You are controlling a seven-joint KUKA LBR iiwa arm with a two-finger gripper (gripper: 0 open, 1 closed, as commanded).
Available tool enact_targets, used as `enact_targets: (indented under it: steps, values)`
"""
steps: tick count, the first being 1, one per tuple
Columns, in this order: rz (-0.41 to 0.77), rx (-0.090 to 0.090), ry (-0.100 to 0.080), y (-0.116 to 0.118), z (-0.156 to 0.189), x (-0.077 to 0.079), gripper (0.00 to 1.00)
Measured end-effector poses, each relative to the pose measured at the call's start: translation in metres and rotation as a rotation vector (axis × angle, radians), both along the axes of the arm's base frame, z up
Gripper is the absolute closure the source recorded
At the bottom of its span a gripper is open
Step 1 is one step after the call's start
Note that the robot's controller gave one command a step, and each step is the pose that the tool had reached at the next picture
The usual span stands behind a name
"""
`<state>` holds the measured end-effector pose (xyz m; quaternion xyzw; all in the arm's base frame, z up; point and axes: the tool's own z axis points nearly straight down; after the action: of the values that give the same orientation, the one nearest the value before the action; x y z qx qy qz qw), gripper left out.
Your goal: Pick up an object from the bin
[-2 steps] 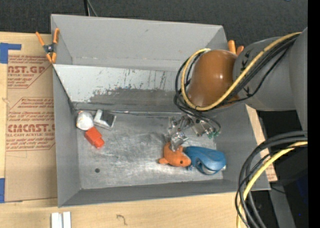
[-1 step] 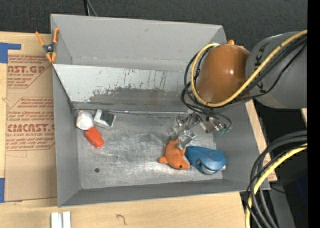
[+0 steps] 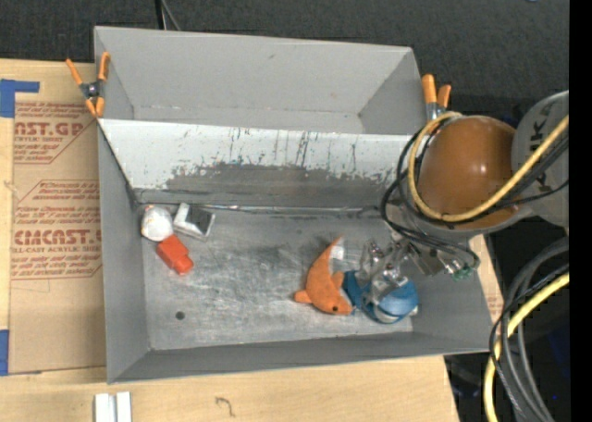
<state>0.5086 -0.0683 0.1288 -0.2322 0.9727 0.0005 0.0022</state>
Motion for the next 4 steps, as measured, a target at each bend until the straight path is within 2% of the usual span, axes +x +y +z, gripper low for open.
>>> enact_targets:
  steps: [1,2,4]
  values:
    - [0.189,-0.001,-0.006,0.041,0.173,0.069,1.0]
    - [0.187,-0.001,0.0,0.04,0.171,0.068,1.0]
    - [0.307,-0.002,-0.004,0.018,0.124,0.053,1.0]
